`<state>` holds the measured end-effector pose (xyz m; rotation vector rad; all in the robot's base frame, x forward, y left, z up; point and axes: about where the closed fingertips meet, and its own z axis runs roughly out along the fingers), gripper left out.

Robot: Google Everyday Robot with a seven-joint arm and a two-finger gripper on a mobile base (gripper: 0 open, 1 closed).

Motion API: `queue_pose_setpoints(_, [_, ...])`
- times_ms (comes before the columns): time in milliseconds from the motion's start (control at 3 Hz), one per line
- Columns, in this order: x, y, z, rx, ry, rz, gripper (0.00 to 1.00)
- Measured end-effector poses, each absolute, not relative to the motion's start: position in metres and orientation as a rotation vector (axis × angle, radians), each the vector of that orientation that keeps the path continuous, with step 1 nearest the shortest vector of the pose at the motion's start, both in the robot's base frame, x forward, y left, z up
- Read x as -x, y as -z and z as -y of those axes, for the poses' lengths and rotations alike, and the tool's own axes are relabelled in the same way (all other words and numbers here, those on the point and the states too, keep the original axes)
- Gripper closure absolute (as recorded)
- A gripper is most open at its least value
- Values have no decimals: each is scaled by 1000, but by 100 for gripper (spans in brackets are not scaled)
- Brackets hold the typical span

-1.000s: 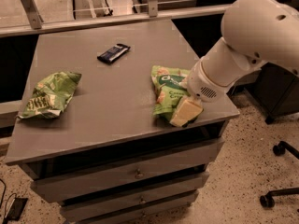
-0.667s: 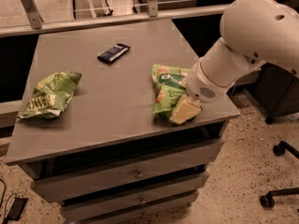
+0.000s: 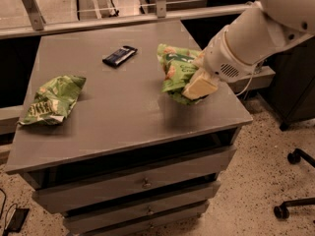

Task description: Move green rice chip bag near rxbar blueberry

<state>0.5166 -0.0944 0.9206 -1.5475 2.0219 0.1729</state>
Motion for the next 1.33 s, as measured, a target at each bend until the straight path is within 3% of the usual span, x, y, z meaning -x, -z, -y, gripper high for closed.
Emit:
queue_pose_setpoints(667, [-558, -971, 85, 1523, -39, -1901, 100])
queue_pose_setpoints(1333, [-656, -977, 64, 1533, 73, -1858, 100])
